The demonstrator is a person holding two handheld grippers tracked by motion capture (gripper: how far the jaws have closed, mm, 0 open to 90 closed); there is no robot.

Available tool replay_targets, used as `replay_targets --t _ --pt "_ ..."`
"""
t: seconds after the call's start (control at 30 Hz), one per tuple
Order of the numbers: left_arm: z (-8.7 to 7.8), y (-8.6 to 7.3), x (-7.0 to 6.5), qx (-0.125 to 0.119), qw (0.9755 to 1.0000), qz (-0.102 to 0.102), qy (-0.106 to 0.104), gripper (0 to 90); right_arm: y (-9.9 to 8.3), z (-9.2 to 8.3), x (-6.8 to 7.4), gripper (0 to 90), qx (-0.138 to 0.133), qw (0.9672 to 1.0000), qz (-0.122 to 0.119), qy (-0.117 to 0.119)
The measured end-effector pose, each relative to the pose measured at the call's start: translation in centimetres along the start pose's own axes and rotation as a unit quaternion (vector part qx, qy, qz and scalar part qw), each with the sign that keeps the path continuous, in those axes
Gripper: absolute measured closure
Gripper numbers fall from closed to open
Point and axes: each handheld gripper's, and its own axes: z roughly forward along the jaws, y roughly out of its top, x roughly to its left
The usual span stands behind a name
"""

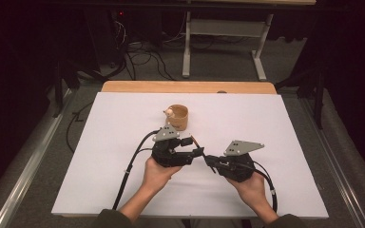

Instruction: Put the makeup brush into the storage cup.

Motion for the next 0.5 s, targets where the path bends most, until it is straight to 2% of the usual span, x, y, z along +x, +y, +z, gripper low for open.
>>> replay_targets --t 0.5 --pt "0.73 -0.1 0.04 0.011 0.9998 -0.013 -0.007 58.4 0.17 0.45 0.76 86.1 -0.005 0.9999 -0.013 0.007"
